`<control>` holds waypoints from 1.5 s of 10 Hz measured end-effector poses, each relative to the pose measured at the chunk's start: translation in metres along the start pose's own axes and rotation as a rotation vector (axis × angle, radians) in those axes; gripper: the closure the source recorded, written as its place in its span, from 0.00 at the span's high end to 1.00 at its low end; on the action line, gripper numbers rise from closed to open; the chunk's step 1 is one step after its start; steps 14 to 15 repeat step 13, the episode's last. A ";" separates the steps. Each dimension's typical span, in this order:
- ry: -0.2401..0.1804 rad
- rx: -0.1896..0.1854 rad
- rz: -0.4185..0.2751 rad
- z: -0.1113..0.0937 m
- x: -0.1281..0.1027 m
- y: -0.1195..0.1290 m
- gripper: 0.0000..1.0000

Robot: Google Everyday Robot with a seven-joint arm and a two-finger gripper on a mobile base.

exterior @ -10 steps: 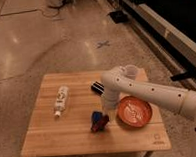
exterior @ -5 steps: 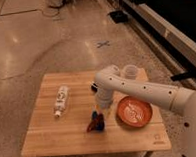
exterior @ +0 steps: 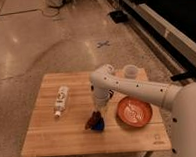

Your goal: Place the pepper on the white sponge

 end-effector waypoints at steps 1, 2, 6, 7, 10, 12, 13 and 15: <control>0.003 -0.005 0.004 0.001 0.003 0.001 0.51; 0.003 -0.010 0.005 0.002 0.006 0.002 0.61; -0.010 -0.022 -0.003 0.003 0.003 0.007 0.80; -0.010 -0.015 -0.002 0.000 0.005 0.007 0.80; 0.002 0.033 0.013 -0.022 0.018 -0.002 0.80; 0.018 0.085 0.022 -0.047 0.029 -0.011 0.80; 0.035 0.121 0.030 -0.062 0.036 -0.014 0.80; 0.035 0.121 0.030 -0.062 0.036 -0.014 0.80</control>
